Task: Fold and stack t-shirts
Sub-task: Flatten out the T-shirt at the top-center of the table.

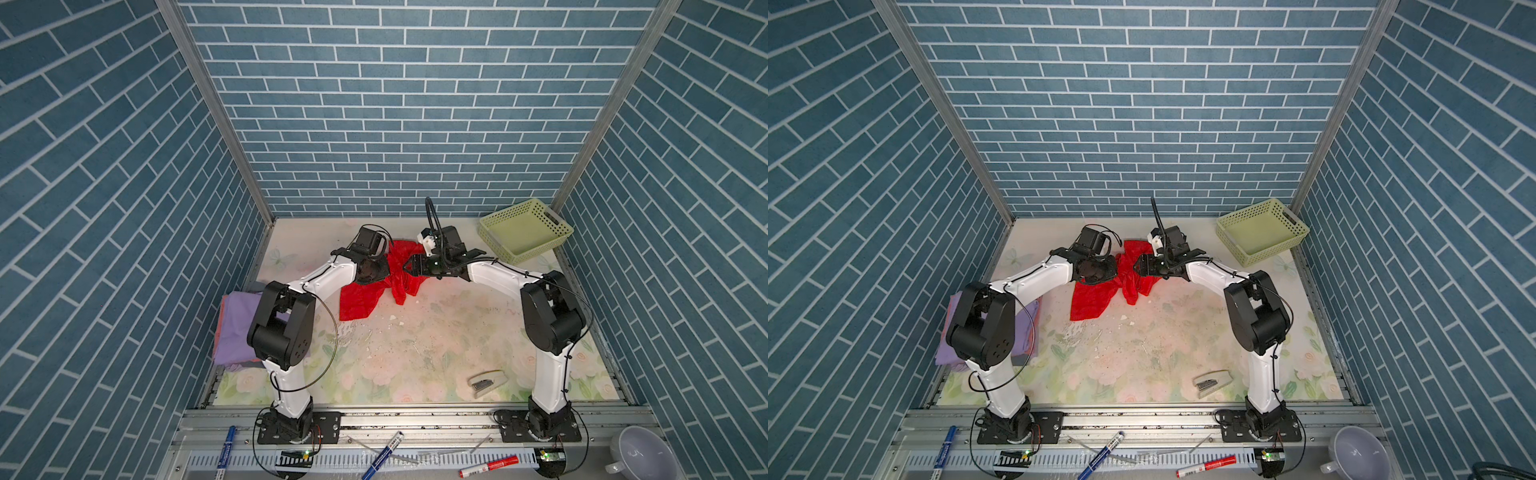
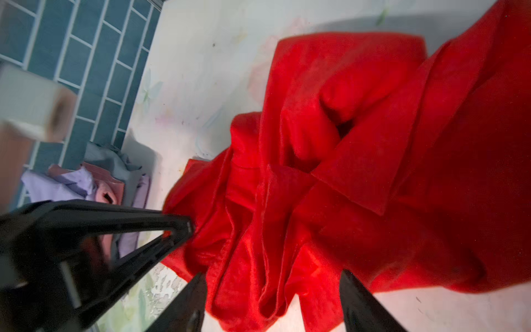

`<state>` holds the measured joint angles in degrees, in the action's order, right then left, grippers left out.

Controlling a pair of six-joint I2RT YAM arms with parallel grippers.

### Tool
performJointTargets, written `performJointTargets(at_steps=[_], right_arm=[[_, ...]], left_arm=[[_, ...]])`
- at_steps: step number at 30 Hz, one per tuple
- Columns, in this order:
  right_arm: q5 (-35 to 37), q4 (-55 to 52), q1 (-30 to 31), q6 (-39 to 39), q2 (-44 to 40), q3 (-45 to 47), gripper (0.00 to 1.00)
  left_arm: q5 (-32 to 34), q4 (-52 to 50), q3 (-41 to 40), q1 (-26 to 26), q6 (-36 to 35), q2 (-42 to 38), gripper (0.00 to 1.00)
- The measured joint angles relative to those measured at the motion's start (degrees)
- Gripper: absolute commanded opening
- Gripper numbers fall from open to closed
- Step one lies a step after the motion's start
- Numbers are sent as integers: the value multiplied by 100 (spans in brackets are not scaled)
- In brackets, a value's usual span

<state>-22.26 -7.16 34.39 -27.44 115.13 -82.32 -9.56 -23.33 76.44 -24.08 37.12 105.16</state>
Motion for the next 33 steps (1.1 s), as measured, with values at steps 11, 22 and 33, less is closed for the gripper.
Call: performJointTargets(at_steps=[11, 22, 33], right_arm=[[166, -179, 125, -109, 1187, -914, 0], [1073, -1139, -313, 295, -514, -1239, 0], [605, -1152, -798, 39, -2323, -1576, 0]], left_arm=[[-79, 55, -140, 7, 103, -205, 0], [-15, -155, 96, 487, -197, -1274, 0], [-1032, 367, 745, 874, -343, -2865, 0]])
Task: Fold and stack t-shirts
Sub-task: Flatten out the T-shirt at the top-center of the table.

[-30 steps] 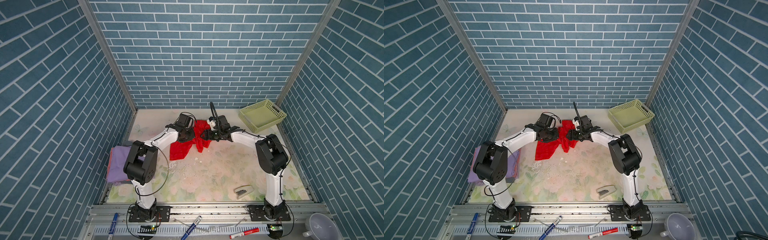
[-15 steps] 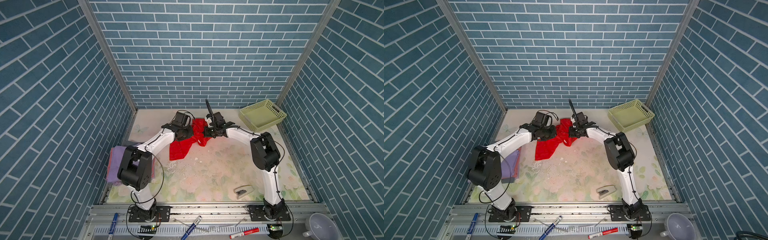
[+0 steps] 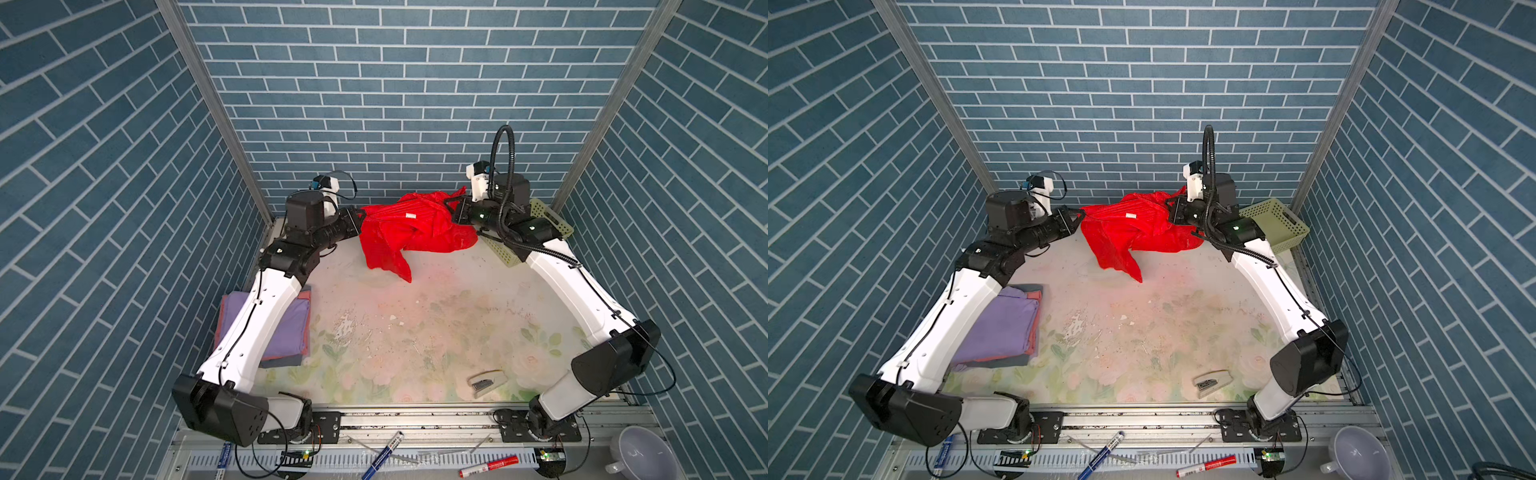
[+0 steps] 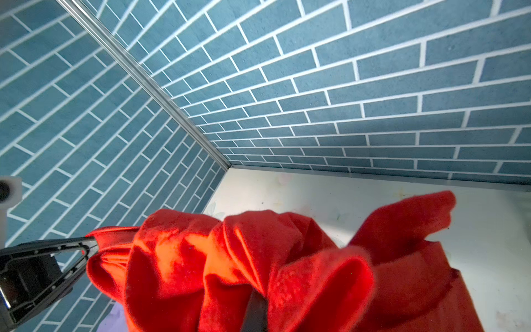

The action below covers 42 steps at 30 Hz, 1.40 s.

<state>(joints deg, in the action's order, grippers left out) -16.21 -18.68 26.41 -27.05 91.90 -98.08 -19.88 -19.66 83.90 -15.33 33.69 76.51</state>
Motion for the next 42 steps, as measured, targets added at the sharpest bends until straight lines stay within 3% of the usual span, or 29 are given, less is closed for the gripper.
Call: performJointTargets(at_steps=[6, 9, 14, 19, 22, 25, 28, 32, 35, 42], right_arm=[[-299, -98, -164, -284, 356, -192, 12], [-125, -304, -358, -323, 535, -258, 20], [186, -581, -761, -437, 573, -245, 7], [363, -686, -699, -448, 586, -9, 12], [402, -748, -680, -461, 726, 26, 24], [310, -732, -675, -494, 966, 42, 36], [72, -568, -667, -573, 1362, 162, 50], [-111, -437, -623, -551, 2070, 195, 57], [-133, -442, -525, -505, 2533, 179, 57], [-155, -601, -227, -308, 3156, -245, 62]], left_arm=[[-168, 81, 17, 72, 28, 308, 0], [-33, -55, 42, 197, -7, 496, 0], [72, -151, 42, 402, 20, 627, 0], [85, -238, 31, 400, 44, 745, 0], [275, -566, 33, 402, -94, 787, 0], [579, -981, 31, 407, -247, 881, 23], [1325, -1582, 33, 409, -286, 1067, 49], [2380, -2332, 35, 417, -229, 1311, 58], [2699, -2514, 20, 387, -258, 1357, 63], [2256, -2463, 186, -273, -411, 1845, 65]])
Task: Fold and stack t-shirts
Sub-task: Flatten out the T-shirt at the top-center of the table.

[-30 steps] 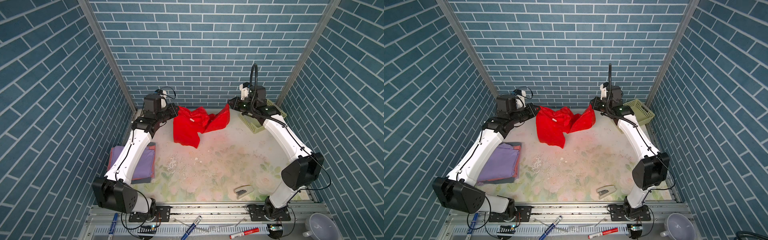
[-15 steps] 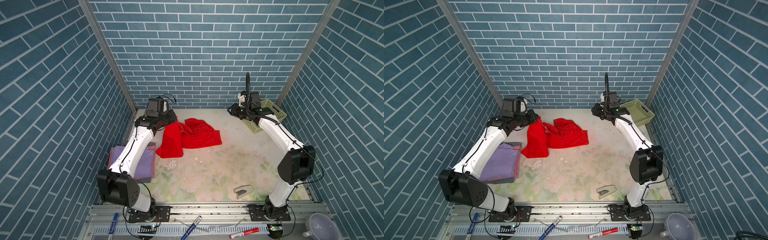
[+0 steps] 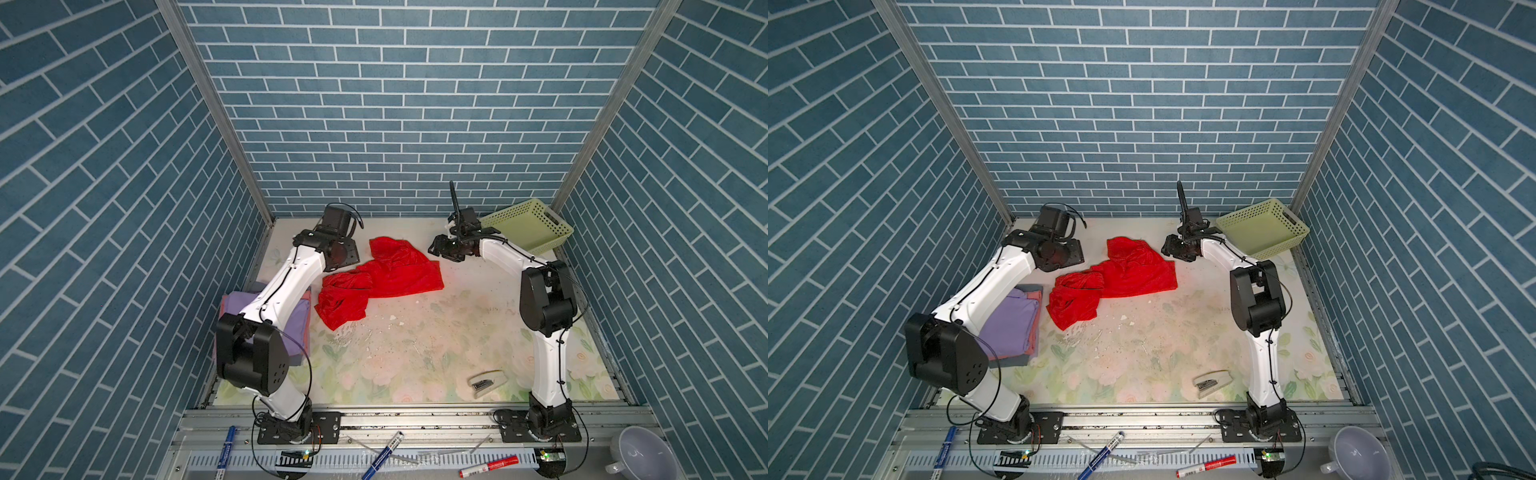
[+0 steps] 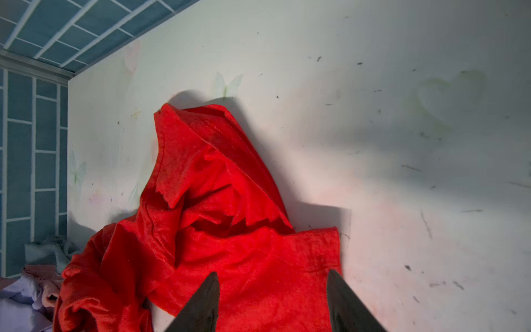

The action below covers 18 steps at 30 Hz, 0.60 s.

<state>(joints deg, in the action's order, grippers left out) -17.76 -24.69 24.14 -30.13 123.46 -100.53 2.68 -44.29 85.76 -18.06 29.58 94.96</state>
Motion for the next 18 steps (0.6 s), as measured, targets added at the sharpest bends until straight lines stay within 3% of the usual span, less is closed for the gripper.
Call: performJointTargets(at_steps=[7, 12, 18], right_arm=[[44, -26, 214, 372, 155, -138, 66], [402, -76, 328, 748, 472, -278, 71], [863, -199, 382, 1062, 754, -306, 72]], left_arm=[[-481, 203, 48, -487, 138, 1189, 64], [-221, 103, 251, -527, 162, 1746, 64], [236, 92, 341, -584, 243, 2100, 54]])
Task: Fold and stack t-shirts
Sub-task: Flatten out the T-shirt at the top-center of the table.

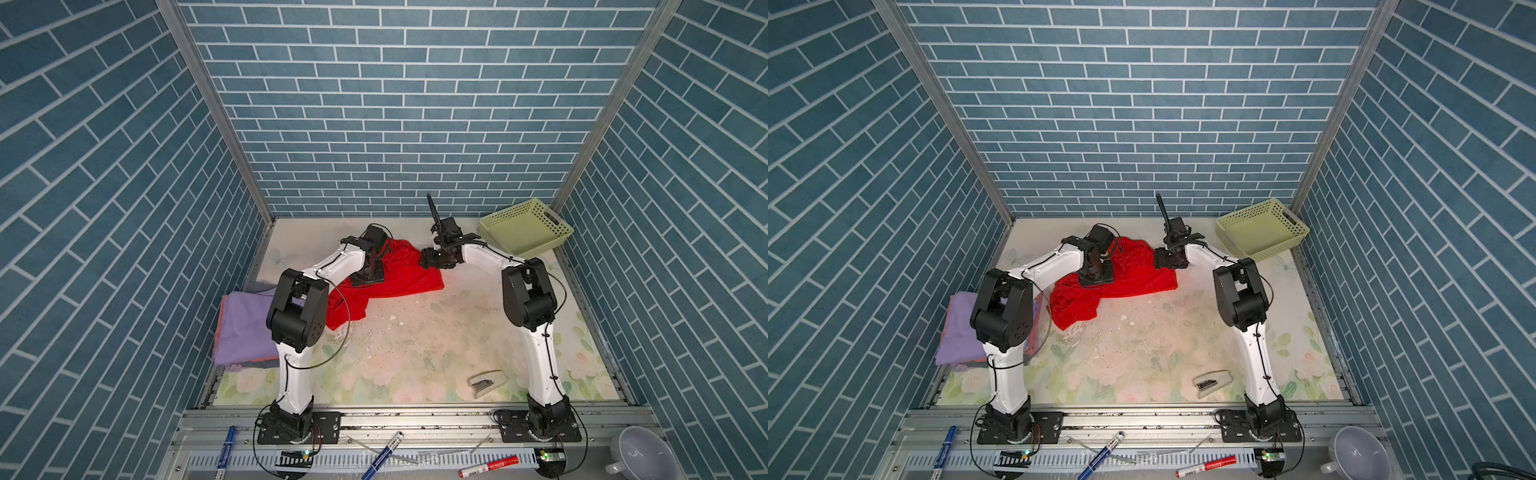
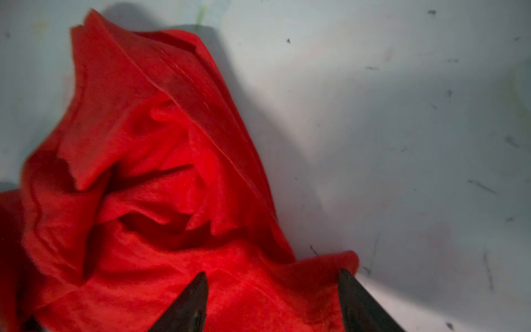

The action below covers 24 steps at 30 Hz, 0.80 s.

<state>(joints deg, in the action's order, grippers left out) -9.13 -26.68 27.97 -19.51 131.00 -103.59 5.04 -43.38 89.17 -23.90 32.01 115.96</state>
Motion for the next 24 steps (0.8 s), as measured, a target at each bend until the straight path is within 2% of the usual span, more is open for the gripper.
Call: performJointTargets(at_steps=[4, 6, 7, 9, 11, 12, 18, 24], right_arm=[[179, -33, 37, 118, 109, -72, 70], [229, -37, 44, 157, 151, -129, 64], [278, -31, 50, 188, 195, -181, 55], [354, -28, 70, 179, 260, -262, 28], [448, -35, 94, 195, 284, -273, 6], [503, -39, 101, 205, 284, -273, 0], [1040, -13, 157, 203, -136, -46, 0], [1733, 127, 26, 385, -1816, 507, 0]], left_arm=[[280, 11, -35, 2, 98, 166, 33], [332, 50, -114, 20, 98, 162, 26], [334, 92, -175, 33, 125, 160, 22], [334, 155, -284, 63, 114, 153, 17], [319, 243, -437, 114, 116, 85, 13], [297, 299, -525, 146, 103, 9, 12], [-68, 575, -944, 527, 48, -1095, 0], [-828, 1121, -944, 1464, 76, -2728, 0]])
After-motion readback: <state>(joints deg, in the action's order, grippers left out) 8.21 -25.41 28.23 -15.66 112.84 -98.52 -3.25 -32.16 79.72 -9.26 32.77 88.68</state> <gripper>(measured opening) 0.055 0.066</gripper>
